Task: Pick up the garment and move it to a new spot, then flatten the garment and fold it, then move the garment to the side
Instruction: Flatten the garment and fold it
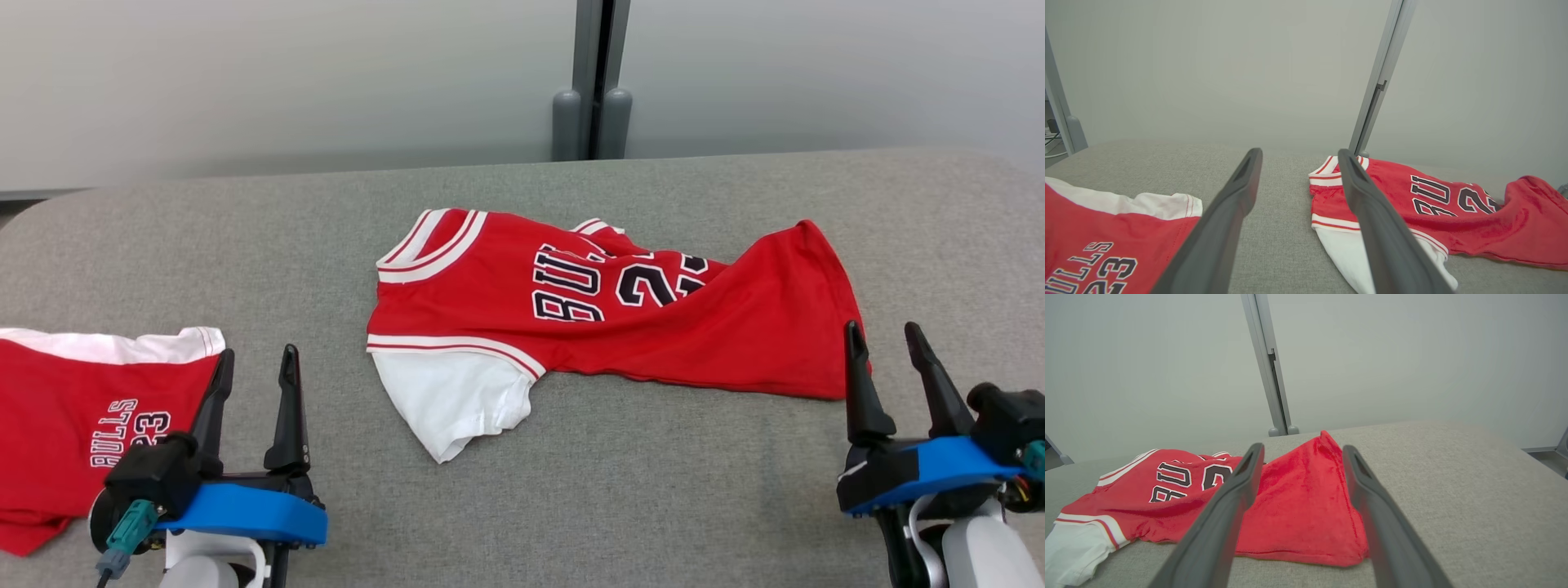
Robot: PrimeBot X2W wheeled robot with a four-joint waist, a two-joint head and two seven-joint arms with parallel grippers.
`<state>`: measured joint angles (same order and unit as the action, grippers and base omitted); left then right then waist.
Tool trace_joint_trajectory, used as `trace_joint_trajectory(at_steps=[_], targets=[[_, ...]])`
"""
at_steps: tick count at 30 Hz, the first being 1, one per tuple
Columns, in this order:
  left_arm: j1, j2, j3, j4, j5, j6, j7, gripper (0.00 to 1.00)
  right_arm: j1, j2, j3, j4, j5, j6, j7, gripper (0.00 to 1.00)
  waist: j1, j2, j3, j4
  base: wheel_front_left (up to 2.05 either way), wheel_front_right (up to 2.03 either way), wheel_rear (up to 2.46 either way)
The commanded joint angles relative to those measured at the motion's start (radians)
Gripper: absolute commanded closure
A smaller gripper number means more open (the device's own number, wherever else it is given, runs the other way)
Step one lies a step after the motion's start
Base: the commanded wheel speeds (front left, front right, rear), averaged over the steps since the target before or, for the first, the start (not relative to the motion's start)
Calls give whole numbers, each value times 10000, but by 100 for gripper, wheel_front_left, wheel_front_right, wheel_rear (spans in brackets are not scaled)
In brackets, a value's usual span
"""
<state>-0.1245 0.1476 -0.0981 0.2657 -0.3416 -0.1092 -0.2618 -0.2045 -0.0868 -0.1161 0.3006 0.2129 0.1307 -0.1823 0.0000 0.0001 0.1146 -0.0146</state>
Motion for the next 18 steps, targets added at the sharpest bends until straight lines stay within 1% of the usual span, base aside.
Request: trace_joint_trajectory(at_steps=[1,5,12,18], targets=[[133,-8,134,5,78,10,-47,0,430,118,76,-520,-148,1,129,0,0,-1,-177,-133,0,0,0],[373,-15,286,86,84,-12,-47,0,983,277,165,-1231,-319,1,445,0,0,-1,-386,-204,0,0,0],[765,-36,427,270,97,-53,-47,0,1589,355,-12,-1706,-447,1,819,0,0,-1,-693,-201,0,0,0],[944,-68,435,475,63,-70,-47,0,1815,365,-10,-1948,-485,1,967,0,0,-1,-808,-129,0,0,0]])
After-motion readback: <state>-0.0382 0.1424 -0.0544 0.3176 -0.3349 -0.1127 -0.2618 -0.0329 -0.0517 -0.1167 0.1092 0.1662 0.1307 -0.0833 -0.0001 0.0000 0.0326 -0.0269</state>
